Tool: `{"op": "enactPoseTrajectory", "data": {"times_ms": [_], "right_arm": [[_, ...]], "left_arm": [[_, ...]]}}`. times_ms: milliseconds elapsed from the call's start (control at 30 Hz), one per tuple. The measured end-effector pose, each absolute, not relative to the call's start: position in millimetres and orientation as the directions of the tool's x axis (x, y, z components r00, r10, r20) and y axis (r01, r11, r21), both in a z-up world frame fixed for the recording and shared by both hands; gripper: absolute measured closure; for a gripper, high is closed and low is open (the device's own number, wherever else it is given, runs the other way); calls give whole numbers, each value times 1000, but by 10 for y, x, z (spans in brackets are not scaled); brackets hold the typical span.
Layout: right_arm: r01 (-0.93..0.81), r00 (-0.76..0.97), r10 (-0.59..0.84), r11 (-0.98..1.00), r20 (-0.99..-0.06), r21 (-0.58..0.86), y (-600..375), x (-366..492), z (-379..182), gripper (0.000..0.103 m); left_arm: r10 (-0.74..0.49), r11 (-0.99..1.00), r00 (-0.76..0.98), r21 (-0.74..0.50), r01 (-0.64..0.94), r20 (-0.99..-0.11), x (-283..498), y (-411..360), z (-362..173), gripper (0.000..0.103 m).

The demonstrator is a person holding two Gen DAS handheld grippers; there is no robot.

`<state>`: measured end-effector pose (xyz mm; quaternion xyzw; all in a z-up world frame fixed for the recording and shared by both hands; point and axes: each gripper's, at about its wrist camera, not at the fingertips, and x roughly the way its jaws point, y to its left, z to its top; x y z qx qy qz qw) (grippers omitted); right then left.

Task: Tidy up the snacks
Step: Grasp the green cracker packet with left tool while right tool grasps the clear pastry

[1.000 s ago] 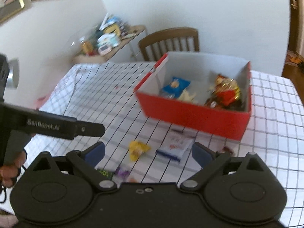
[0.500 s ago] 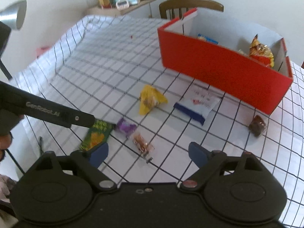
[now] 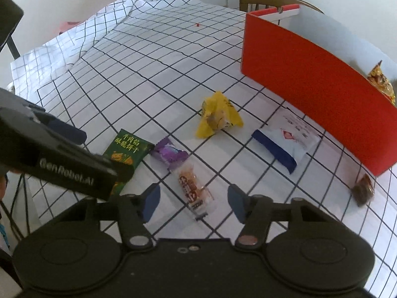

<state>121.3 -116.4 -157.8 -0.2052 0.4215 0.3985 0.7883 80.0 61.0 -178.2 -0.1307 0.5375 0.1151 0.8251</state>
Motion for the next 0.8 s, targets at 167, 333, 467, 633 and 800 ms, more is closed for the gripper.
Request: {"op": "enactPoseTrajectory", "data": {"times_ms": [167, 333, 467, 633, 800], "right_arm": [[-826, 314, 447, 564, -837, -9, -1076, 1218, -1649, 55], [-829, 307, 438, 559, -845, -11, -1050, 1230, -1698, 63], [-828, 318, 438, 560, -841, -22, -1049, 1229, -1699, 68], [-809, 339, 434, 587, -835, -23, -1080, 1227, -1697, 78], [-781, 363, 435, 625, -824, -14, -1121, 1201, -1701, 83]], "left_arm": [[24, 934, 376, -113, -339, -926, 834, 644, -1852, 31], [14, 937, 377, -120, -329, -926, 839, 644, -1871, 38], [14, 943, 380, -115, -313, -925, 840, 626, -1847, 47], [45, 953, 378, -74, -294, -925, 841, 579, -1847, 59], [46, 952, 378, -73, -296, -924, 832, 591, -1848, 61]]}}
